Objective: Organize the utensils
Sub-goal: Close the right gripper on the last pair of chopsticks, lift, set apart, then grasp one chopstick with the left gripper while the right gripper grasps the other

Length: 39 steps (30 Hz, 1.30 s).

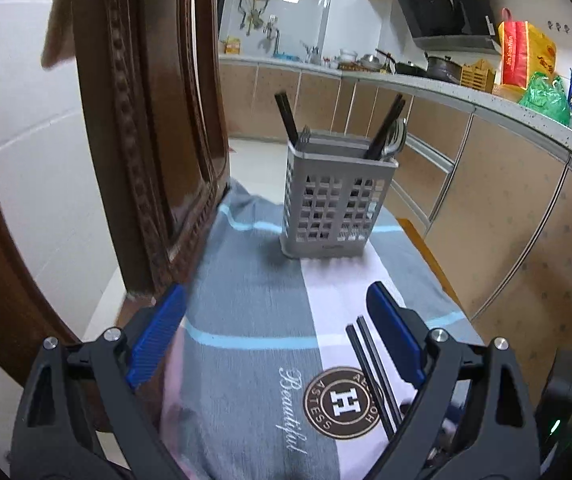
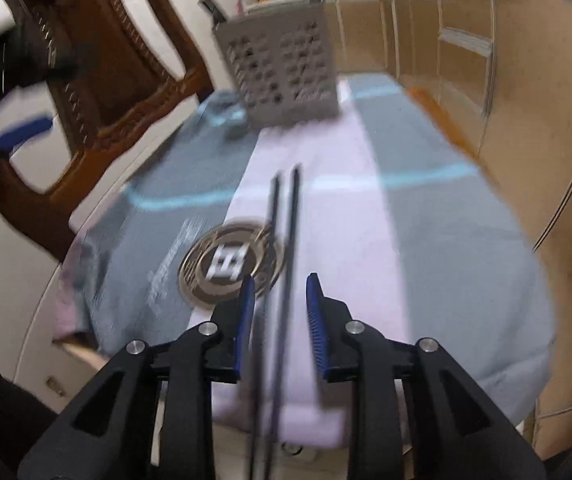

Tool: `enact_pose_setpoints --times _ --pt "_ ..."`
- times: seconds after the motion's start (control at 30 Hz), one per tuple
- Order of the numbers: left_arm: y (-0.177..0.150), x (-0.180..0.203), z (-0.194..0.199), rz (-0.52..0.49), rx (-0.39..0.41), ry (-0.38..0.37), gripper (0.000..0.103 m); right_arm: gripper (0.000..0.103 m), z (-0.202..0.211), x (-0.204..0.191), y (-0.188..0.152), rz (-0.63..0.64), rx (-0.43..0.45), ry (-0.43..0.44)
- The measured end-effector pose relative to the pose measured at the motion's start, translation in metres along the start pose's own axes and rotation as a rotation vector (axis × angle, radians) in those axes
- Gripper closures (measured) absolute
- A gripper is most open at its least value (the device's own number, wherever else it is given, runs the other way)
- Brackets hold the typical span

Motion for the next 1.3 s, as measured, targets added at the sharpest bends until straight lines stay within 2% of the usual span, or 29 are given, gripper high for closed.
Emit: enact_pose_setpoints --times 0.33,0.43,0.53,0.7,0.8,0.87,0.97,1.17,1.27,1.3 --pt "-0.009 0.008 -0.021 -0.006 -0.086 0.0 0.012 0.076 -0.038 -0.003 0.014 0.105 -0.096 -0.056" --pt "-0.012 0.011 -0.028 -0.015 -0.112 0.003 0.012 0.076 -0.049 -0.01 0.016 0.165 -0.117 -0.124" --pt "-0.014 0.013 -0.033 -0.015 -0.128 0.002 0.012 0.076 -0.048 0.0 0.018 0.119 -0.106 -0.158" --pt "-0.023 0.027 -0.046 -0.039 -0.19 -0.016 0.012 0.079 -0.035 0.02 0.006 0.128 -0.09 -0.143" --pt "-0.035 0.043 -0.057 -0.06 -0.241 -0.042 0.012 0.079 -0.03 0.028 0.004 0.142 -0.11 -0.08" --pt "-0.039 0.049 -0.062 -0.059 -0.259 -0.049 0.012 0.071 -0.021 0.033 0.008 0.116 -0.115 -0.045" --pt "-0.043 0.055 -0.068 -0.046 -0.28 -0.05 0.012 0.068 0.003 0.043 0.013 0.074 -0.065 -0.036" --pt "-0.036 0.061 -0.093 -0.02 -0.341 -0.04 0.012 0.068 0.004 0.047 0.022 0.075 -0.091 -0.069" --pt "-0.034 0.064 -0.111 -0.008 -0.383 -0.037 0.019 0.068 -0.007 0.049 0.03 0.043 -0.106 -0.071" --pt "-0.033 0.065 -0.116 -0.006 -0.396 -0.04 0.025 0.068 -0.011 0.048 0.035 0.044 -0.108 -0.074"
Point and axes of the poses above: each gripper's, at about its wrist camera, not at the fingertips, and z roughly against the way its jaws point, x to its right, y to its top, the point moved 2 cm from there along -z, roughly the way its jaws point, and after that the axes turned 4 degrees about -x, right-handed, at the moved point
